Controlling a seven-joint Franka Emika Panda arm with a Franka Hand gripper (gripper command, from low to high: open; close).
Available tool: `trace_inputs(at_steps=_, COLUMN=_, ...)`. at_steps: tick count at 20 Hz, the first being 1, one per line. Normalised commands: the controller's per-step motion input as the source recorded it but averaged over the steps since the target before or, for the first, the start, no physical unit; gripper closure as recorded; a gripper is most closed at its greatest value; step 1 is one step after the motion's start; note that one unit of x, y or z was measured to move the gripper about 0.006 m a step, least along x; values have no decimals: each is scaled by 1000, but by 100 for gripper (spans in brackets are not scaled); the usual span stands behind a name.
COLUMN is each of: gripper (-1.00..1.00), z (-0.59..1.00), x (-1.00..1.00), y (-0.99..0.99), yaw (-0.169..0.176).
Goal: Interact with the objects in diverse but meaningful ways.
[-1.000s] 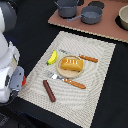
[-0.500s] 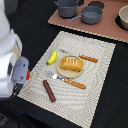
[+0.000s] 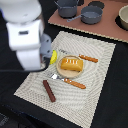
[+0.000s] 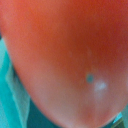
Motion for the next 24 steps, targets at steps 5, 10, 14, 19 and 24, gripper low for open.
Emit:
trace_inputs(at_steps=5, gripper=100, z=307, x=678, y=832, yaw=0)
trace_inputs(at_steps=10, gripper=100, z=226, x=651, y=829, yaw=0)
trace_inputs(at_steps=14, gripper=100, z=89, x=562, y=841, yaw=0)
trace_inputs(at_steps=19, gripper=100, z=0, x=411, y=790, yaw=1)
trace_inputs(at_steps=24, gripper=100, z=1, x=518, y=846, yaw=0)
